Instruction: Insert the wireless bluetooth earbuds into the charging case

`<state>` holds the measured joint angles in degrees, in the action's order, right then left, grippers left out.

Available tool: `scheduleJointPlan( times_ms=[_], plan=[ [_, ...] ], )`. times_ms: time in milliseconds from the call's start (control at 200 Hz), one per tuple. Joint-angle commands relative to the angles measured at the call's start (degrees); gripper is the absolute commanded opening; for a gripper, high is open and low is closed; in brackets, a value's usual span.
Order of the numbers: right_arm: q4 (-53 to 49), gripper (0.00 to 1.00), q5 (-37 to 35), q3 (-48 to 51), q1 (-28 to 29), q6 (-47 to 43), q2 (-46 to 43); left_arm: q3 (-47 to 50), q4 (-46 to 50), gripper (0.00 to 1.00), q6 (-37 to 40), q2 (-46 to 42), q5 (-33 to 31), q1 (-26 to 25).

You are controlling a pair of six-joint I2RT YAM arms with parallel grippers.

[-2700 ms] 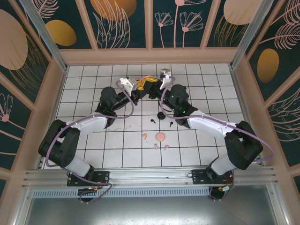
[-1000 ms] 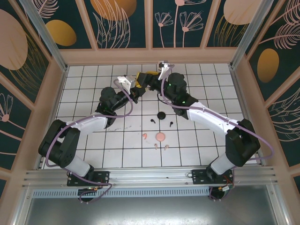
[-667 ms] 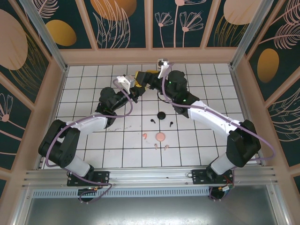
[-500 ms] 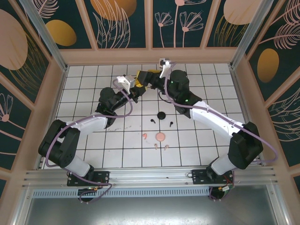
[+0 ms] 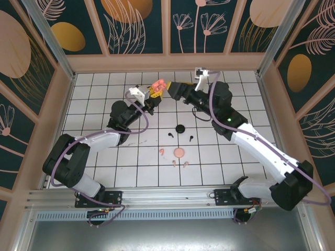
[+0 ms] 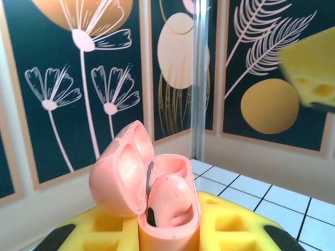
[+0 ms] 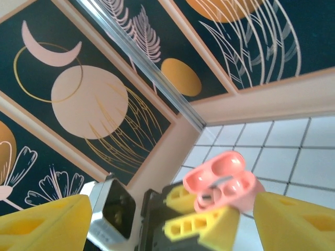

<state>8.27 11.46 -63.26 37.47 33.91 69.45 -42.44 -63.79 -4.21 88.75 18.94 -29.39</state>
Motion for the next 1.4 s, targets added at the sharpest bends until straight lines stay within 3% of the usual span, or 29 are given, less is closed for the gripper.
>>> scheduleJointPlan(
  times_ms=[0, 190, 405, 826, 1396],
  plan=[
    [-13.29, 0.79, -3.82, 2.97, -0.21, 1.41, -1.86, 2.52, -3.73, 0.00, 2.96, -3.31, -4.73, -0.20],
    [-24.26, 0.73, -4.47, 6.45, 2.00, 2.36, 0.88, 6.49, -4.54, 0.00, 3.00, -7.03, -11.06, -0.24],
    [-35.32, 0.68, -12.55, 4.31, 13.46, 3.70, 11.71, 10.57, -4.51, 0.00, 3.60, -11.71, -16.92, -0.23],
    [-42.84, 0.61, -18.39, -5.89, 22.37, 6.27, 30.86, 15.31, -2.93, 0.00, 4.65, -19.38, -29.55, -0.06],
    [-50.41, 0.52, -23.10, -17.73, 25.54, 5.23, 44.35, 17.56, -5.22, 0.00, 2.07, -22.00, -31.55, 2.65]
  ],
)
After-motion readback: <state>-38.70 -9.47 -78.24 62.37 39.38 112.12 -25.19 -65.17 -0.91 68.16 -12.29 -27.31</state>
